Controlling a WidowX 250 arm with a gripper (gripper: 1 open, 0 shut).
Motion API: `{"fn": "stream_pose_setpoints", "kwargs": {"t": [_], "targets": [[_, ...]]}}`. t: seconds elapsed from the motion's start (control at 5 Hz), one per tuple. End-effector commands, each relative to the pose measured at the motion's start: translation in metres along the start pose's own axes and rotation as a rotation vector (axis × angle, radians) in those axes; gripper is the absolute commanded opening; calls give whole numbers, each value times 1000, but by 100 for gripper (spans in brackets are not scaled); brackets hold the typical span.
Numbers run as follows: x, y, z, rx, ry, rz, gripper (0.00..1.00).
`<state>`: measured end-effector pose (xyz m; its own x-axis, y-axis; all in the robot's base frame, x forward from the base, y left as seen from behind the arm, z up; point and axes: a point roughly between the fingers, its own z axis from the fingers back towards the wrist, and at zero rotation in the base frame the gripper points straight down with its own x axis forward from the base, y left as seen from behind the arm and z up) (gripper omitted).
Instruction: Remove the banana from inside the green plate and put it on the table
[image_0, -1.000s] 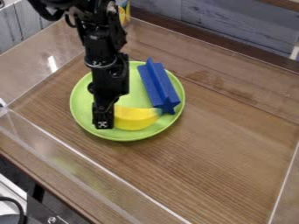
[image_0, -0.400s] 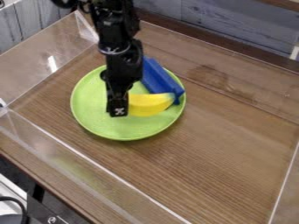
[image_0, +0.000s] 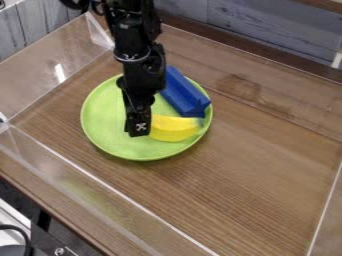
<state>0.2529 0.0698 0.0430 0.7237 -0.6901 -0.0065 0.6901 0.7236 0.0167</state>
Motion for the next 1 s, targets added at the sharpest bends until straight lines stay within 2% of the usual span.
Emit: {"fn": "stream_pose_setpoints", "kwargs": {"t": [0.0, 0.2, 0.4, 0.8], "targets": [[4, 0, 1, 19, -26, -17, 100], [9, -2, -5, 17, -36, -40, 0], [12, -8, 0, 19, -39, -14, 0], [-7, 7, 40, 33, -44, 13, 0]]}}
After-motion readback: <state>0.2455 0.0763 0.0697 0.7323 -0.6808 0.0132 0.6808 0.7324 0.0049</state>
